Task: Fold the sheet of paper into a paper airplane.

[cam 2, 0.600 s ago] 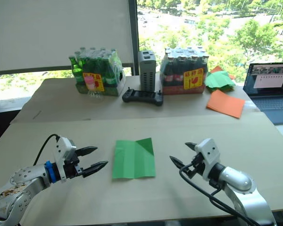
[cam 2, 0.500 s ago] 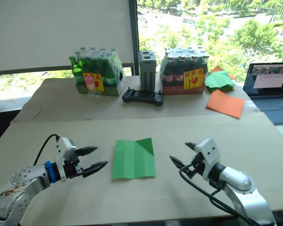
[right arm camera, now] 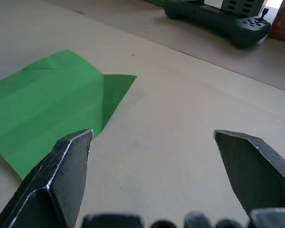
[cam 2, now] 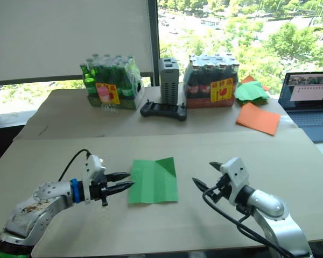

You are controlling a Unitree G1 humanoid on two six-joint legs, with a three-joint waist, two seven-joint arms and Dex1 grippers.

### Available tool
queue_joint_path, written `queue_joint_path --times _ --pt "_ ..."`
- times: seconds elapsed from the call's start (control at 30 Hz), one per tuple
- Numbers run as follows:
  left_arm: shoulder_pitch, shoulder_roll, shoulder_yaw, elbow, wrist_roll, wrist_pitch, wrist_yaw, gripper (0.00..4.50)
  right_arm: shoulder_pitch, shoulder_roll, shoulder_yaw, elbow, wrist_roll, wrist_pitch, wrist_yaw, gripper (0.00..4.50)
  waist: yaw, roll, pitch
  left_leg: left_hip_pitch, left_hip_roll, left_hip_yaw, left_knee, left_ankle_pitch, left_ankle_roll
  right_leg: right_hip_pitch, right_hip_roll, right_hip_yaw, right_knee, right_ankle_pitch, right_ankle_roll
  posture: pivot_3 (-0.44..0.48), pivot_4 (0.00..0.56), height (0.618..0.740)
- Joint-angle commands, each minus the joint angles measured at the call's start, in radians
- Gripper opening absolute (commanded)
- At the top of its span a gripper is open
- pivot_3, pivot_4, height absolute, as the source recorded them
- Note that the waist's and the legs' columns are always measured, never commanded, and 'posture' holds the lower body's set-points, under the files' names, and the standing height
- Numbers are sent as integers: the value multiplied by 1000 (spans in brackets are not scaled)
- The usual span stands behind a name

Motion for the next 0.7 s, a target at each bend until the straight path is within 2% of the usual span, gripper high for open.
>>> queue_joint_path --times 0.03,0.07,0.5,0.6,0.7 --pt "-53 -18 -89 107 105 -86 -26 302 -17 3 3 -8 -11 -32 0 4500 0 0 0 0 0 0 0 0 0 0 0 0 0 1 0 0 150 724" --pt "-61 -28 -101 130 115 -92 -29 21 -19 3 4 -8 -12 -31 -1 4500 -1 0 0 0 0 0 0 0 0 0 0 0 0 1 0 0 150 724" --pt "-43 -26 -176 229 257 -125 -22 21 -26 -18 36 -14 -41 -1 15 4500 -3 0 0 1 0 8 0 -1 2 -4 2 10 1 3 2 0 150 724" --pt "-40 -28 -170 229 260 -126 -27 0 -36 -36 71 15 -72 19 16 3704 -5 0 0 3 1 10 0 -2 6 -3 4 13 1 5 3 0 150 724" --pt "-35 -28 -169 225 260 -128 -29 0 -48 -50 100 62 -104 40 12 2637 -7 0 0 4 1 11 0 -2 9 -2 5 14 0 8 2 0 150 724"
